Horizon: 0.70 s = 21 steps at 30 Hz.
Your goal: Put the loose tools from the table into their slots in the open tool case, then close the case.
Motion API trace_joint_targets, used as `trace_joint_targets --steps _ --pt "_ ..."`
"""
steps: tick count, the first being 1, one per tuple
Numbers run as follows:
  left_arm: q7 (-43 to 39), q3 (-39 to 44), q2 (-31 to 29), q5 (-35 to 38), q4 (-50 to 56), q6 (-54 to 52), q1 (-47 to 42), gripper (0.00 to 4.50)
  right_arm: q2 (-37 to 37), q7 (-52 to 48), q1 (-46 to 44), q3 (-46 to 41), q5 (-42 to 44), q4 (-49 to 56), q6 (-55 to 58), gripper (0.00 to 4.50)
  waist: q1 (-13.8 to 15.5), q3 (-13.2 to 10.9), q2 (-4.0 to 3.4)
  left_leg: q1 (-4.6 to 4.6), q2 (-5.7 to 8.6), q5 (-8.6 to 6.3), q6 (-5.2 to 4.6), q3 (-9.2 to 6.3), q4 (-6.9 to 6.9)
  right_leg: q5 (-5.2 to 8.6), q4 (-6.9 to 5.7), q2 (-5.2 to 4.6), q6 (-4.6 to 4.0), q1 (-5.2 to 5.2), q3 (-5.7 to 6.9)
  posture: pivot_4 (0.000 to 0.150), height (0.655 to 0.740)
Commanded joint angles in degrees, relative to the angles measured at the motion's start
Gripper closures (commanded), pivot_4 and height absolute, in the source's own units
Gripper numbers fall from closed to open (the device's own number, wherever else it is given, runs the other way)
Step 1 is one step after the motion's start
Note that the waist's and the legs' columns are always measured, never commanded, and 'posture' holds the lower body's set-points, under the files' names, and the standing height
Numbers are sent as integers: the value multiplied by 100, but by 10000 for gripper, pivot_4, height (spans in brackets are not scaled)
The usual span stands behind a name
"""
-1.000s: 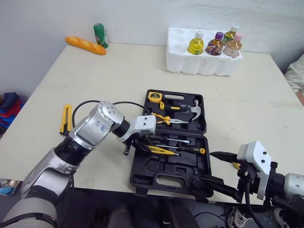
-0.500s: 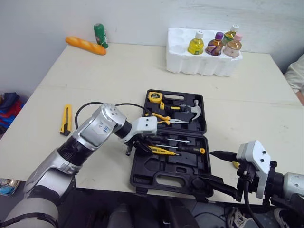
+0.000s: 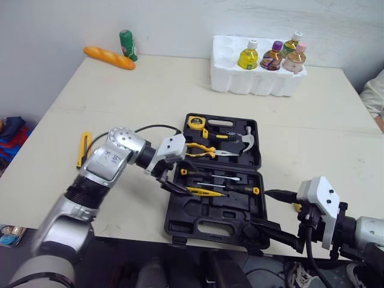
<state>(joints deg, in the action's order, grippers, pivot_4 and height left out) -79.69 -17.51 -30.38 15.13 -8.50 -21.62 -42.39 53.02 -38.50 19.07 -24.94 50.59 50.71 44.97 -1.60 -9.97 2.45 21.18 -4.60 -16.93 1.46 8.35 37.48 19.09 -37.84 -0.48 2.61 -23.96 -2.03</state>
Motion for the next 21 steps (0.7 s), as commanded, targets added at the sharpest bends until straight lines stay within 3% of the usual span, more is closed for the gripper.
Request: trace_joint_targets --steps 1,5,7,13,18,21 --pt "-274 239 128 282 -270 442 90 20418 -38 -26 -25 -41 -3 36 -91 0 -14 0 1 -1 0 0 0 0 -1 0 0 0 0 0 0 1500 7339" --pt "-147 52 255 -5 -447 697 186 39021 -4 -77 12 -95 10 25 -78 0 -5 0 0 -4 -1 1 1 0 -1 0 -2 3 0 1 -1 1500 7339" --pt "-99 -66 277 -192 -518 858 242 43897 3 -91 20 -113 9 18 -73 0 -8 0 0 -4 0 0 1 0 -1 -1 -1 3 1 2 -1 1500 7339" --pt "120 -314 302 -646 -791 1021 274 43897 6 -84 49 -163 42 56 -39 0 -9 0 0 -5 -1 0 0 -1 -1 -1 -1 3 1 2 -1 1500 7339" --pt "516 -978 66 -1611 -984 428 265 43897 8 -85 138 -224 48 95 -24 0 -6 16 6 -23 0 -2 -3 -2 -4 -1 3 3 1 25 0 1500 7339" --pt "190 -929 -7 -1169 -340 145 531 43897 -5 -67 208 -246 43 121 -26 0 -44 34 9 -86 2 -27 -39 4 -27 1 14 -1 2 78 -5 1500 7339"
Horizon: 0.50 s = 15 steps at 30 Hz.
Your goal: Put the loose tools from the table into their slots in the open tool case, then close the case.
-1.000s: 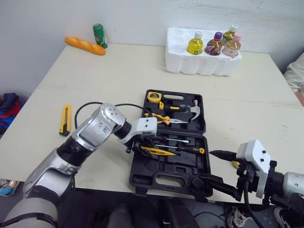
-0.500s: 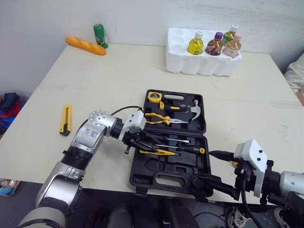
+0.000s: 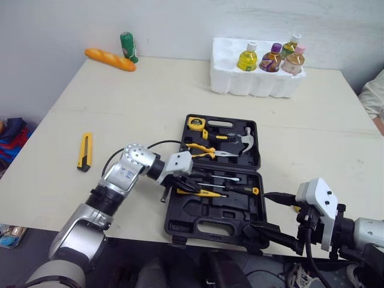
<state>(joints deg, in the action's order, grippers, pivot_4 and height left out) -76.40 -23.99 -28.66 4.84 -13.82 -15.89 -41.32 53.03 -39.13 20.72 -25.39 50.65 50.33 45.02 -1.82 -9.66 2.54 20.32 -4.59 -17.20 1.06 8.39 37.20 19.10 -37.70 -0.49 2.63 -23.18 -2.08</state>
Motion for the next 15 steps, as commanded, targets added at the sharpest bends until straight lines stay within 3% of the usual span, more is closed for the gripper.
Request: trace_joint_targets --steps 1,3,5,10,14,15 --pt "-163 -168 -163 54 366 -567 482 43897 -22 8 79 -212 28 166 -40 0 -50 5 -3 -8 -1 -2 1 1 -7 1 2 1 -2 21 -1 1500 7339" --pt "-111 125 -123 329 532 -700 544 43897 -62 32 129 -236 22 155 -67 0 -76 8 -8 -22 -7 -11 7 -3 -13 13 5 2 -8 55 4 1500 7339" --pt "117 681 -50 705 609 -807 620 38498 -122 34 166 -331 -1 71 -123 0 -84 7 -10 -18 -8 -11 8 -6 -15 15 4 3 -9 50 7 1500 7339" --pt "1031 2388 -305 1634 1304 -1533 1268 18970 -225 -301 380 -1121 -231 -568 -340 0 -103 1 -11 9 -8 -10 10 -10 5 12 -9 1 0 -8 8 1500 7339" --pt "1494 3875 -804 2411 2142 -2400 2420 1080 -155 -947 685 -1896 -535 -1562 -563 0 -132 -1 -13 8 -8 -7 16 2 -7 14 -9 -4 3 -17 3 1500 7339" --pt "1618 4292 -910 2542 2274 -2553 2798 351 -100 -1153 791 -2028 -736 -1914 -702 0 -137 -1 -14 6 -8 -9 20 2 -8 18 -8 -3 2 -17 4 1500 7339"
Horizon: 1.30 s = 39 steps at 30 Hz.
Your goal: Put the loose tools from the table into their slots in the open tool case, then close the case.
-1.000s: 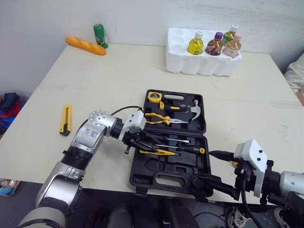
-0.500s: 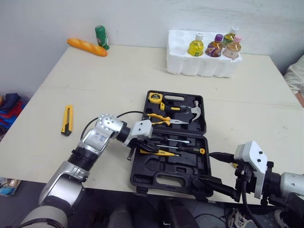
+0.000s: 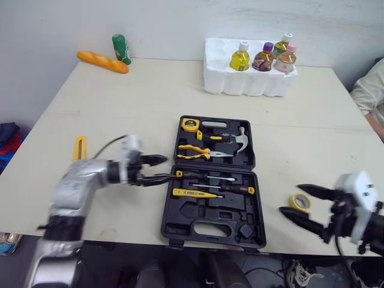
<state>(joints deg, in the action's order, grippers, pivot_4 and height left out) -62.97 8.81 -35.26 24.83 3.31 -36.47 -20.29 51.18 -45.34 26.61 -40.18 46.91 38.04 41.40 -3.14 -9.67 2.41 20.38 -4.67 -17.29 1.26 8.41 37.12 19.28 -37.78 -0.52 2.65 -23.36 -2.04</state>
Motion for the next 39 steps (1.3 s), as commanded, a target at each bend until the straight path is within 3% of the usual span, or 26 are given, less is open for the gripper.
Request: trace_joint_targets --steps 1,4,11,14,16,18,21,23,30,34,39 --pt "461 1569 -286 695 644 -657 1136 351 161 -742 289 -691 -532 -1091 -448 0 -3 -2 -3 0 0 -2 1 1 -4 4 3 -1 0 -1 1 1500 7339" --pt "1130 2829 -114 877 767 -836 2182 351 357 -1235 277 -830 -938 -2257 -875 0 -10 -3 -2 -3 0 -21 -10 6 -6 10 13 -6 -3 0 2 1500 7339" --pt "2166 4088 355 769 973 -352 3487 351 847 -1771 -297 -689 -1570 -3965 -1521 0 12 -20 20 -5 3 -30 -19 6 -3 8 44 -16 -16 13 4 1500 7339" --pt "2505 4245 536 686 999 -161 3762 351 1024 -1933 -612 -520 -1767 -4605 -1760 0 4 -21 20 -5 1 -32 -15 7 -11 10 66 -16 -46 16 8 1500 7339" --pt "2832 4196 607 683 1133 -225 3785 351 1130 -2002 -904 -347 -1865 -4948 -1884 0 5 -21 19 -5 1 -31 -21 9 -14 46 74 -17 -115 18 7 1500 7339" --pt "3225 4161 642 819 1313 -422 3610 351 1190 -2080 -1164 -195 -1896 -5066 -1931 0 4 -21 19 -5 1 -32 -23 9 -13 44 75 -17 -113 22 7 1500 7339" --pt "3821 4087 638 1239 1614 -938 3003 351 1220 -2214 -1527 15 -1740 -4786 -1761 0 17 -23 16 -6 1 -32 -23 8 -10 35 74 -17 -98 29 7 1500 7339" --pt "4262 3853 504 1106 1709 -1250 2650 351 1204 -2298 -1705 134 -1596 -4453 -1575 0 10 -23 12 -10 1 -32 -22 3 -9 -14 72 -13 -12 36 8 1500 7339" --pt "5790 3269 231 792 1292 -2831 1016 351 1149 -2426 -2315 425 -460 -2596 -615 0 -18 -37 -12 -13 -4 -28 5 7 -13 -20 65 -2 -5 36 7 1500 7339" --pt "6045 2855 0 545 750 -3330 340 351 1205 -2395 -2799 559 110 -2049 -205 0 19 -40 -8 6 -5 -27 18 7 -9 -14 65 0 1 12 11 1500 7339" --pt "5755 1913 -349 92 -256 -3054 -198 351 1024 -1987 -3542 996 823 -1427 217 0 35 -39 -8 22 -4 -27 17 14 1 -14 61 -4 1 -6 9 1500 7339"
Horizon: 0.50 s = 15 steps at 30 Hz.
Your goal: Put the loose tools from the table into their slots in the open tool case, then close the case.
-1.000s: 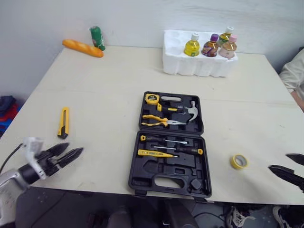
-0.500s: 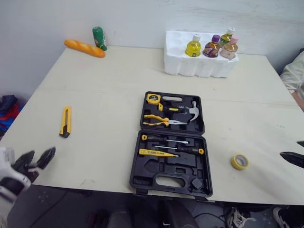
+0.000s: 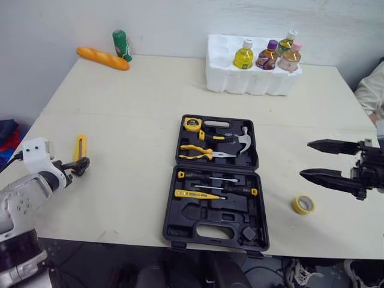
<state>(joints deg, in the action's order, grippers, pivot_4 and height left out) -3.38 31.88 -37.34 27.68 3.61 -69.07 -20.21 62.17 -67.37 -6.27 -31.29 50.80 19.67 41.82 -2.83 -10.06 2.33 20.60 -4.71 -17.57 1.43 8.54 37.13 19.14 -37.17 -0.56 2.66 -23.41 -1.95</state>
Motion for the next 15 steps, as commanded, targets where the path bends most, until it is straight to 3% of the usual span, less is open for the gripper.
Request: trace_joint_targets --steps 1,6,10,15 --pt "-247 -522 -146 -256 -431 264 -299 351 -117 330 -369 210 510 507 224 0 9 0 0 0 0 0 0 1 -1 0 -1 -1 0 -2 0 1500 7339" --pt "-392 -923 -59 -448 -823 408 -585 351 -259 770 -651 545 781 922 424 0 94 0 -3 -2 1 4 5 2 1 3 -19 -4 -6 -8 -1 1500 7339" --pt "-480 -963 67 -464 -1144 463 -777 12265 -262 954 -592 593 860 1132 507 0 140 0 -3 -2 1 9 7 -1 2 4 -25 -7 -8 -10 1 1500 7339" --pt "-720 -1122 -51 -583 -1317 588 -886 31267 -205 1070 -502 425 990 1234 616 0 166 1 -4 -2 11 14 -5 -2 7 2 -30 -20 -5 -6 2 1500 7339"
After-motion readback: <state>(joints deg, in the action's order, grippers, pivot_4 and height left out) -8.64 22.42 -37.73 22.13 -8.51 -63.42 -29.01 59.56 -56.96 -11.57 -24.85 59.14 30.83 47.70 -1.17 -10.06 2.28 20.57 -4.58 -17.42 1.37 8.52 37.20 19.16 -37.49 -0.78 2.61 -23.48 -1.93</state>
